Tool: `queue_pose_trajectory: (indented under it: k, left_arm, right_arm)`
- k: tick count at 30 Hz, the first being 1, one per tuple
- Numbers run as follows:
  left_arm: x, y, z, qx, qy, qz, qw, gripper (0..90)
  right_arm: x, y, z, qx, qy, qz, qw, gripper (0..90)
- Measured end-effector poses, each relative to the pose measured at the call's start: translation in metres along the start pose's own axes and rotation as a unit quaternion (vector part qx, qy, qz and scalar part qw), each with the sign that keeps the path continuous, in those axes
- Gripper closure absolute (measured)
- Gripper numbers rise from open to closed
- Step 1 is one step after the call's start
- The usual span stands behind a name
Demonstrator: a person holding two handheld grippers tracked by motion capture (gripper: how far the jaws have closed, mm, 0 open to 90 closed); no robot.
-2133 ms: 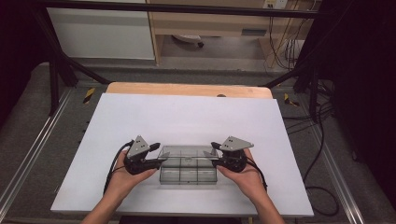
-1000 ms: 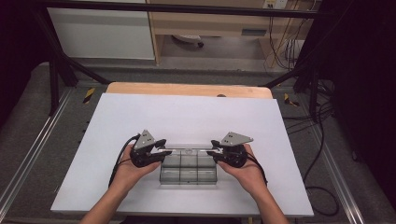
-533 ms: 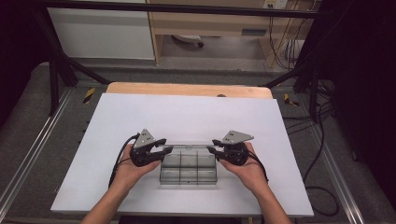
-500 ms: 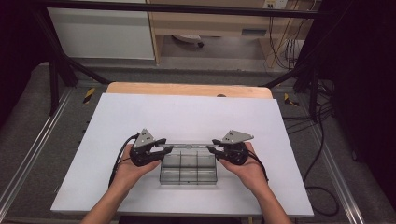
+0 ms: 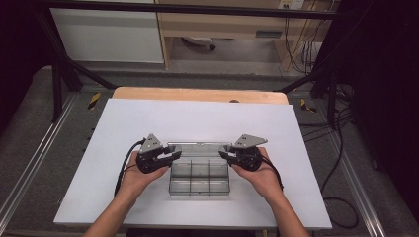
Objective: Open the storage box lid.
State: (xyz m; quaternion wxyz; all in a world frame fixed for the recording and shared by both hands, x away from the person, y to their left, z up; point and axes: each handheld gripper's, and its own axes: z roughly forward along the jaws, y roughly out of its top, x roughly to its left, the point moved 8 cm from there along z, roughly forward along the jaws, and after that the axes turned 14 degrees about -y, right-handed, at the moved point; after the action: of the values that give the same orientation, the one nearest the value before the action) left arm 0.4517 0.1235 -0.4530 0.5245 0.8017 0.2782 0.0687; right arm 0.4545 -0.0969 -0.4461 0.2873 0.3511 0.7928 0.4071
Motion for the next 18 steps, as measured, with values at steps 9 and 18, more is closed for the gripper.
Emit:
queue_pose_trajectory:
  k: [9, 18]
  left_arm:
    - [0.0038, 0.0011, 0.0012, -0.006, 0.003, -0.011, 0.9999, 65.1]
    - [0.0069, 0.0019, 0.0029, -0.008, 0.011, -0.016, 0.9998, 67.7]
  right_arm:
    - [-0.0028, 0.0012, 0.0025, 0.002, -0.004, 0.006, 1.0000, 70.7]
    - [-0.0054, 0.0029, 0.0059, 0.007, -0.011, 0.010, 0.9999, 71.4]
